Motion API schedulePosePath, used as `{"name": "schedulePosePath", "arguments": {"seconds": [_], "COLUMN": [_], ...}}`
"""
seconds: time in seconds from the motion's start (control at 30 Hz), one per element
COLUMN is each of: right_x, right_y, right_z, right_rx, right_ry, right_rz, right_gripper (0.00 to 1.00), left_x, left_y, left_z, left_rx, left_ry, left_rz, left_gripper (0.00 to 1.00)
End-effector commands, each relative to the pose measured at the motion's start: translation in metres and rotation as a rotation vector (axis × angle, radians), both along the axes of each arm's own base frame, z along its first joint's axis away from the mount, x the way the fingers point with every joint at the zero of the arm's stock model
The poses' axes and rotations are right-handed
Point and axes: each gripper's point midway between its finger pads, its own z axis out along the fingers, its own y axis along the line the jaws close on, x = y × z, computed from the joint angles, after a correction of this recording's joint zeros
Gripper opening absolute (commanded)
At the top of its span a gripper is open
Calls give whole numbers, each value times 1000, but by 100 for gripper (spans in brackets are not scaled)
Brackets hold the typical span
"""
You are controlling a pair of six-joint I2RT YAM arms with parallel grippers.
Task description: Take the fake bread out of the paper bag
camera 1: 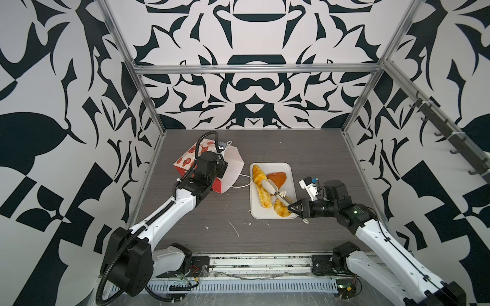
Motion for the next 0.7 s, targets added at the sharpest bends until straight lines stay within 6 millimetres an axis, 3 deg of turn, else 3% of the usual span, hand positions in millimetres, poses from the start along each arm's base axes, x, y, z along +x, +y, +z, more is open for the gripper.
{"name": "schedulePosePath", "arguments": {"seconds": [0.0, 0.2, 0.4, 0.53, 0.67], "right_x": [6, 5, 7, 7, 9], "right_y": [4, -8, -18, -20, -21], "right_z": [20, 3, 0, 2, 8], "right_rx": [78, 25, -50, -63, -65], "right_ry": [-68, -2, 17, 20, -4], "right_rz": [1, -48, -90, -96, -101], "right_gripper": [0, 0, 0, 0, 7], "left_x": [0, -1, -2, -1, 0], "left_y": [-1, -1, -1, -2, -2], "left_z": [5, 6, 4, 4, 3], "left_rx": [-38, -40, -41, -42, -41], "left_ry": [-22, -25, -21, -22, -19], "left_rz": [-5, -6, -8, -9, -11], "left_gripper": [0, 0, 0, 0, 0]}}
